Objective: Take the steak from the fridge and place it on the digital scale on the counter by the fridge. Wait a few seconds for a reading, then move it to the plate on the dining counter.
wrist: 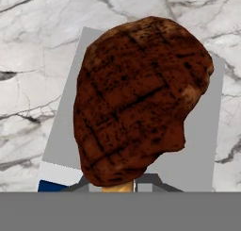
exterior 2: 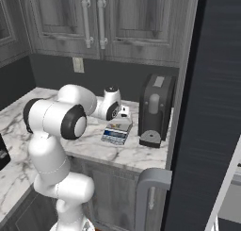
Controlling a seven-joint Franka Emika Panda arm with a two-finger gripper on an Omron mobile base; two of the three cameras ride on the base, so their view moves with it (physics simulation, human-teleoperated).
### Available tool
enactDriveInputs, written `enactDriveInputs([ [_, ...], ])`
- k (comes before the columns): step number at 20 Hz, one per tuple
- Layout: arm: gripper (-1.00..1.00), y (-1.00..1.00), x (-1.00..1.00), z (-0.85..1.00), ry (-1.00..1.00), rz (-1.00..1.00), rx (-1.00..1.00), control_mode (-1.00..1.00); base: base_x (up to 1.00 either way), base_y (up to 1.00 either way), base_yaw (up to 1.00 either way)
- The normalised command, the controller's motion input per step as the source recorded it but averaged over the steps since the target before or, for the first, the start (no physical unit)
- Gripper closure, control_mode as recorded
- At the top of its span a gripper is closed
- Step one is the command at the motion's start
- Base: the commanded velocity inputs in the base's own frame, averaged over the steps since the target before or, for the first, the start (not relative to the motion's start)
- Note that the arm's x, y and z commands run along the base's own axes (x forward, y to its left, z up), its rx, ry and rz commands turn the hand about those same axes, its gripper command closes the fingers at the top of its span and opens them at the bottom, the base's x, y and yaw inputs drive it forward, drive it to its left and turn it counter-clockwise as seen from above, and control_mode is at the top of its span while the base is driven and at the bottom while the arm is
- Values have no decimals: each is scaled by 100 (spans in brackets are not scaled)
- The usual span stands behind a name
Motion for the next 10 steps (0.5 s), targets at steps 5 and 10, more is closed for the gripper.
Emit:
enactDriveInputs([
  [5,100,0,0,0,0,0,0,-100,0,0,0],
  [10,-100,0,0,0,0,0,0,-100,0,0,0],
])
